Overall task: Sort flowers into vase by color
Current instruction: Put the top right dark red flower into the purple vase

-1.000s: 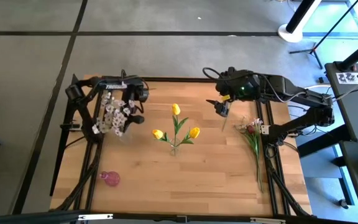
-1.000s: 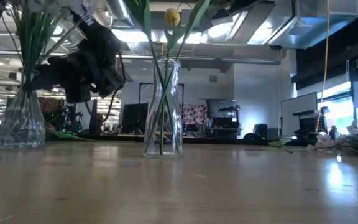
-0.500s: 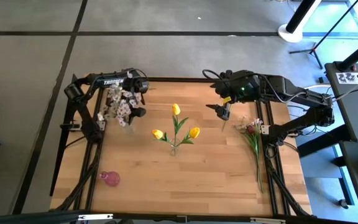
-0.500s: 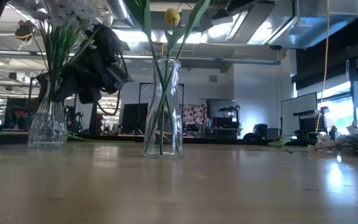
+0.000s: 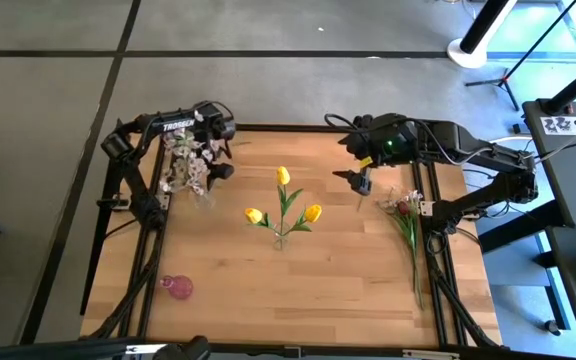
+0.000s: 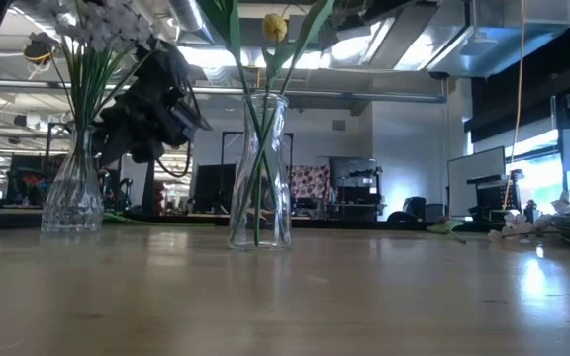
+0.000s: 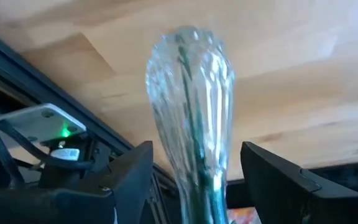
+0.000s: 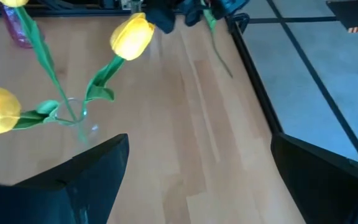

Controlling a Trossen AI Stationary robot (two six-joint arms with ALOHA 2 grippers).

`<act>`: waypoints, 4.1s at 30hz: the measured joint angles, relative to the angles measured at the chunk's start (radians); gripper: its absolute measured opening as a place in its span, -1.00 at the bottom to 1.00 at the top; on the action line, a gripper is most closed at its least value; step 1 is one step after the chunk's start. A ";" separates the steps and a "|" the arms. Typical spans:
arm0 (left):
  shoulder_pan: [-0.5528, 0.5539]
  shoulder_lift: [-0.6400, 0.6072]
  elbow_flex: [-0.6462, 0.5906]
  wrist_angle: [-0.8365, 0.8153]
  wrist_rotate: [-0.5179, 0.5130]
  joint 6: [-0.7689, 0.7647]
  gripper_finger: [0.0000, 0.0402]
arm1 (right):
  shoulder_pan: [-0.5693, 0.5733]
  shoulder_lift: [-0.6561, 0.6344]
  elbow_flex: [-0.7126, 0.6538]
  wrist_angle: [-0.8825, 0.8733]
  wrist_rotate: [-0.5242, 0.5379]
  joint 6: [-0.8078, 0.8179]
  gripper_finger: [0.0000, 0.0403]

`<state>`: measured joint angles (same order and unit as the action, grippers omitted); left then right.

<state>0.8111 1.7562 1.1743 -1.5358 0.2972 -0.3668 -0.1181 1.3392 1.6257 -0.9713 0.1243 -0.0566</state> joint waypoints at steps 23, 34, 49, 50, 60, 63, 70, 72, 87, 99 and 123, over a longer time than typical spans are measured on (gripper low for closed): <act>0.127 -0.001 -0.044 0.856 -0.498 -0.894 0.16 | -0.134 0.013 0.000 0.175 0.016 0.110 0.94; 0.239 0.001 -0.086 0.790 -0.595 -1.459 0.15 | -0.145 0.048 0.000 0.177 0.002 0.183 0.94; 0.361 0.048 -0.134 0.833 -0.537 -1.641 -0.09 | -0.238 0.058 0.000 0.135 -0.042 0.236 0.94; 0.364 0.048 -0.134 0.825 -0.537 -1.642 -0.16 | -0.238 0.058 0.000 0.132 -0.046 0.236 0.94; 0.348 0.019 -0.138 0.814 -0.542 -1.588 -0.94 | -0.235 -0.013 0.000 0.088 -0.037 0.229 0.94; 0.335 -0.025 -0.138 0.810 -0.554 -1.569 -0.95 | -0.235 -0.033 0.000 0.062 -0.038 0.210 0.94; 0.257 -0.155 -0.138 0.939 -0.626 -1.346 -0.98 | -0.207 -0.075 0.000 0.001 -0.021 0.167 0.94; 0.216 -0.197 -0.138 1.027 -0.626 -1.210 -0.98 | -0.206 -0.084 0.000 0.006 -0.031 0.127 0.94; -0.184 -0.814 -0.135 1.475 -0.402 -0.347 -0.97 | -0.108 -0.085 0.000 0.066 -0.026 0.111 0.94; -0.341 -1.120 -0.128 1.553 0.209 -0.226 -0.96 | -0.091 -0.035 0.000 0.206 -0.008 0.259 0.94; -0.748 -1.473 -0.506 1.275 0.553 0.132 -0.95 | 0.290 0.026 0.000 0.330 0.604 0.782 0.94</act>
<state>0.0632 0.2831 0.6688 -0.2612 0.8501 -0.2345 0.1724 1.3650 1.6253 -0.6417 0.7283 0.7256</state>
